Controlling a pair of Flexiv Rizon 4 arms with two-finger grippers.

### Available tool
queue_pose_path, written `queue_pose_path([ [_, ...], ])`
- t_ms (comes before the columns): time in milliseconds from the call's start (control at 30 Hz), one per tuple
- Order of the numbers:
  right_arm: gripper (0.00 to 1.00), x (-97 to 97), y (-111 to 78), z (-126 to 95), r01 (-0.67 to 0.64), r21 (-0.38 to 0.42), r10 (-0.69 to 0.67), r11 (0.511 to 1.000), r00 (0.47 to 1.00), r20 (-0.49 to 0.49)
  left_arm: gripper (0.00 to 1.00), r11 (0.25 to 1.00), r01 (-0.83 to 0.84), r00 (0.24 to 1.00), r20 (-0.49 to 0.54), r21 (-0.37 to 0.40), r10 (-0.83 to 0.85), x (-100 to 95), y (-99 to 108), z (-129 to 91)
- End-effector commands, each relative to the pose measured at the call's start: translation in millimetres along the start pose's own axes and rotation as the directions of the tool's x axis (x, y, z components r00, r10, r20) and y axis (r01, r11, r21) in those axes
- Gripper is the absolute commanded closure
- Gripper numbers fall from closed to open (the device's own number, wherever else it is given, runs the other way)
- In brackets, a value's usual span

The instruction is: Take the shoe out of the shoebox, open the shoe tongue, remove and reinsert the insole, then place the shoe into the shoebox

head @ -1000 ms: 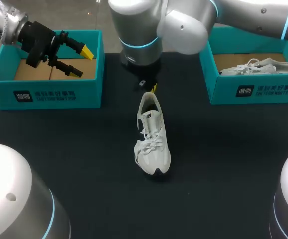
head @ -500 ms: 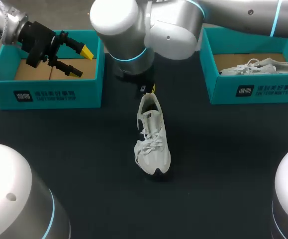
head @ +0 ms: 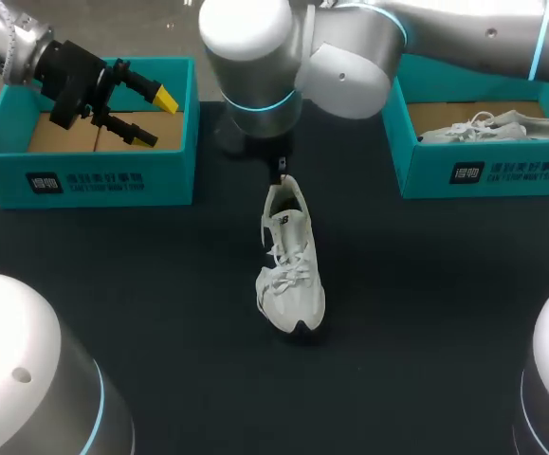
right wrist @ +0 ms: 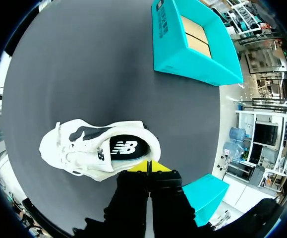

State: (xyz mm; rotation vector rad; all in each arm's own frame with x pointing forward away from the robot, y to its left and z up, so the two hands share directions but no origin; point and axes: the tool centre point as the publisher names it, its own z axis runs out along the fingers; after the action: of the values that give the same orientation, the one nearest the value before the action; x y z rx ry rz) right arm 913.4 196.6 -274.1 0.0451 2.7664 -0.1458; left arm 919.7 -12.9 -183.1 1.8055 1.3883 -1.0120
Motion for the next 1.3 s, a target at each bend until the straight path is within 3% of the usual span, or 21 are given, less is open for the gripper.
queue_pose_path([
  [33,0.65,-6.7,-1.1,3,0.000,-0.005,0.000,1.000,1.000,-0.012,0.00,1.000,0.000,1.000,-0.003,0.001,0.000,-0.1,0,-1],
  [300,0.53,-8.3,9.3,19,0.038,-0.013,-0.039,0.999,0.999,-0.036,0.00,1.000,0.000,1.000,-0.003,0.001,0.000,-0.1,0,-1],
  [633,0.54,-9.7,14.9,51,0.100,0.002,-0.100,0.995,0.994,-0.054,0.00,1.000,0.000,1.000,-0.003,0.001,0.000,-0.1,0,-1],
  [1300,0.52,-10.2,2.9,102,0.175,0.026,-0.171,0.984,0.977,-0.129,0.00,1.000,0.000,1.000,-0.003,0.001,0.000,-0.1,0,-1],
])
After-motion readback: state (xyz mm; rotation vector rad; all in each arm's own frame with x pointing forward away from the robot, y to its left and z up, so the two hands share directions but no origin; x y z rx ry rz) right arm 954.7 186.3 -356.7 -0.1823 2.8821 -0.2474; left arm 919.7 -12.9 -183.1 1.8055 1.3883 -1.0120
